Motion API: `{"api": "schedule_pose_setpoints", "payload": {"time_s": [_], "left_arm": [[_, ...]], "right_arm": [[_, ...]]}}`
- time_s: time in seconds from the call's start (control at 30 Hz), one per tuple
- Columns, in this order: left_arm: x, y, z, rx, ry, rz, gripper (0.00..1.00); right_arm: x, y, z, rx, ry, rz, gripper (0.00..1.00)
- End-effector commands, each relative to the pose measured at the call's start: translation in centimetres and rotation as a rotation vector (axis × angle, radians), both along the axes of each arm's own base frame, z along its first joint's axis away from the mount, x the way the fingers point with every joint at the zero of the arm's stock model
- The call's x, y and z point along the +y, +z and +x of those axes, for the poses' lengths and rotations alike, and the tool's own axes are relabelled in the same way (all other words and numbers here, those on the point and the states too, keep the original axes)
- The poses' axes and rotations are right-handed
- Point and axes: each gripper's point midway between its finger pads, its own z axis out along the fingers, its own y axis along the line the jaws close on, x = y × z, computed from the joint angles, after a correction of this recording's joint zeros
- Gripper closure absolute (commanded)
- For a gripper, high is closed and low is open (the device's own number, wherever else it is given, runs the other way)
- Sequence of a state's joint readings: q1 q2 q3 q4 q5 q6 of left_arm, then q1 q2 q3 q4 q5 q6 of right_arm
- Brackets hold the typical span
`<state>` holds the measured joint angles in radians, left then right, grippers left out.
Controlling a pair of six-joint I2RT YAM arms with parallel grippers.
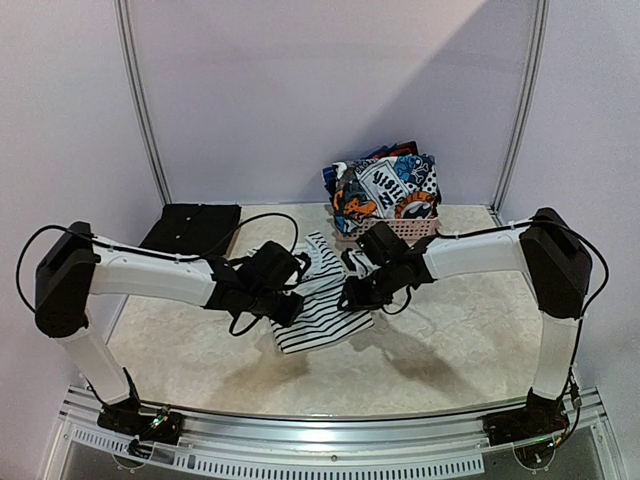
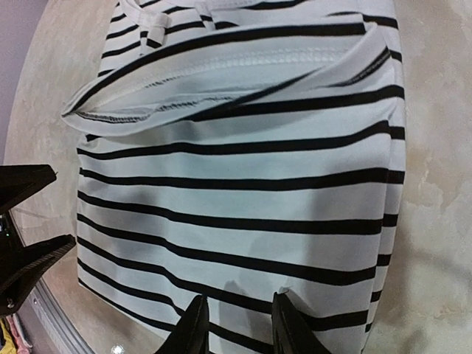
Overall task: Fold and stack the mixed laundry pile
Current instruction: Smooth out the 2/3-rectangle-folded tank top at the center of the board.
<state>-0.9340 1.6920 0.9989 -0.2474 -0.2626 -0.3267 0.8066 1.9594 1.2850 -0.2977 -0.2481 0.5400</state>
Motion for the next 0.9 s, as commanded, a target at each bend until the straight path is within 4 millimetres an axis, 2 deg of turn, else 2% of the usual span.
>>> {"api": "schedule_pose_setpoints", "payload": {"time_s": [0.0,0.27,0.43,0.53,0.67,0.77,0.87], "left_arm": [[-1.6,-1.1,0.9,0.03,-0.055,-0.015,0.56],[-0.7,-3.3,4.2,0.036,-0.002,-0.01,0.58],[0.9,-4.1,6.9,0.031,0.053,-0.002,0.58],[1.5,-4.4,7.8,0.038,0.069,-0.022,0.58],[2.4,-4.8,8.4,0.036,0.096,-0.013,0.58],[2.9,-4.4,8.5,0.026,0.115,-0.001,0.58],[2.8,-3.3,7.7,0.0,0.11,-0.002,0.55]], "right_arm": [[-1.4,-2.5,-0.5,0.017,-0.015,-0.069,0.7],[-2.8,-4.1,-1.2,0.029,-0.029,-0.114,0.7],[-3.2,-3.9,-1.3,0.025,-0.032,-0.117,0.7],[-3.4,-3.8,-1.6,0.027,-0.034,-0.115,0.7],[-4.0,-3.6,-2.2,0.032,-0.046,-0.113,0.7],[-4.7,-3.2,-2.8,0.031,-0.062,-0.118,0.7],[-4.9,-1.6,-2.9,0.004,-0.072,-0.11,0.7]]}}
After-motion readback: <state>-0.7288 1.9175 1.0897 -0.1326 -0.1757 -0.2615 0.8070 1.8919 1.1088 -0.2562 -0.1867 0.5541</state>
